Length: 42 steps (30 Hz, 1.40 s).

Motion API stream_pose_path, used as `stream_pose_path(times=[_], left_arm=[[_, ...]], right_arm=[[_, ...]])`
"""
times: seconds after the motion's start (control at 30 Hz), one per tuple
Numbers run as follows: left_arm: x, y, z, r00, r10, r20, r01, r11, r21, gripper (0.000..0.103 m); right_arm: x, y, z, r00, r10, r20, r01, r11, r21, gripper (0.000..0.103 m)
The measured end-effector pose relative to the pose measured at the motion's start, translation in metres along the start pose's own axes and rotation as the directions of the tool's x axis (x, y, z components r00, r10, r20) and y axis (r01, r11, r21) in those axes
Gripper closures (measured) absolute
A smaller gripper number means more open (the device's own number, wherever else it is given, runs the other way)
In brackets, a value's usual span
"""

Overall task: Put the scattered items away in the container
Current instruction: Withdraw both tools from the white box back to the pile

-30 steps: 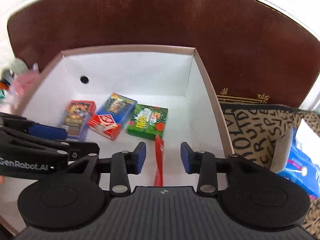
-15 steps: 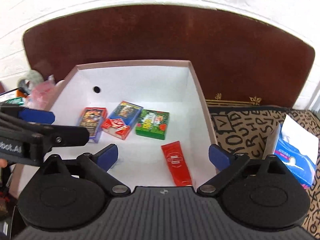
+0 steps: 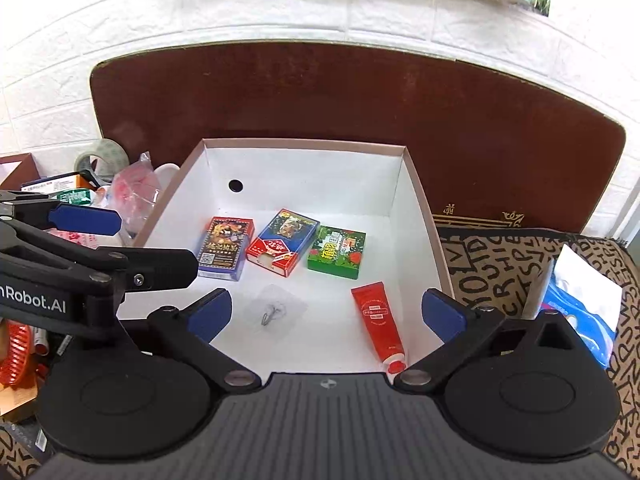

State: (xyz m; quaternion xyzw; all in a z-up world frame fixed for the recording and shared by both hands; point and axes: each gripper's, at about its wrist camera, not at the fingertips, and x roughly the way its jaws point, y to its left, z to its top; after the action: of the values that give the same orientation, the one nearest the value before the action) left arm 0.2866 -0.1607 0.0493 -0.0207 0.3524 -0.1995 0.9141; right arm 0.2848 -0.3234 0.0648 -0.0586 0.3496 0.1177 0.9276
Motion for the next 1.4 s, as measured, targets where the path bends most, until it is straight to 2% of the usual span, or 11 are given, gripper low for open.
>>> stream_pose_path(times=[0.2, 0.47, 0.63, 0.83, 1.0, 1.4], left_arm=[[-0.032, -0.004, -0.015, 0.998, 0.005, 0.055, -0.007, 1.000, 0.029, 0.000], [-0.079, -0.003, -0.047, 0.992, 0.042, 0.118, -0.050, 0.997, 0.062, 0.000], [-0.113, 0.001, -0.076, 0.984, 0.079, 0.161, -0.093, 0.993, 0.078, 0.000], [-0.147, 0.015, -0.116, 0.978, 0.106, 0.178, -0.122, 0.989, 0.082, 0.000], [-0.168, 0.034, -0.154, 0.971, 0.157, 0.180, -0.166, 0.986, 0.036, 0.000], [-0.195, 0.097, -0.224, 0.965, 0.239, 0.106, -0.226, 0.967, -0.117, 0.000]], right_arm=[[-0.021, 0.010, -0.011, 0.999, 0.018, 0.050, -0.019, 1.000, 0.022, 0.002], [-0.056, 0.046, -0.039, 0.992, 0.010, 0.127, -0.007, 1.000, -0.019, 0.001], [-0.074, 0.073, -0.057, 0.989, 0.025, 0.144, -0.016, 0.998, -0.059, 0.001], [-0.095, 0.111, -0.086, 0.983, 0.051, 0.179, -0.033, 0.994, -0.107, 0.001], [-0.097, 0.143, -0.108, 0.986, 0.080, 0.144, -0.066, 0.993, -0.101, 0.001], [-0.080, 0.214, -0.148, 0.982, 0.188, 0.032, -0.185, 0.980, -0.067, 0.001]])
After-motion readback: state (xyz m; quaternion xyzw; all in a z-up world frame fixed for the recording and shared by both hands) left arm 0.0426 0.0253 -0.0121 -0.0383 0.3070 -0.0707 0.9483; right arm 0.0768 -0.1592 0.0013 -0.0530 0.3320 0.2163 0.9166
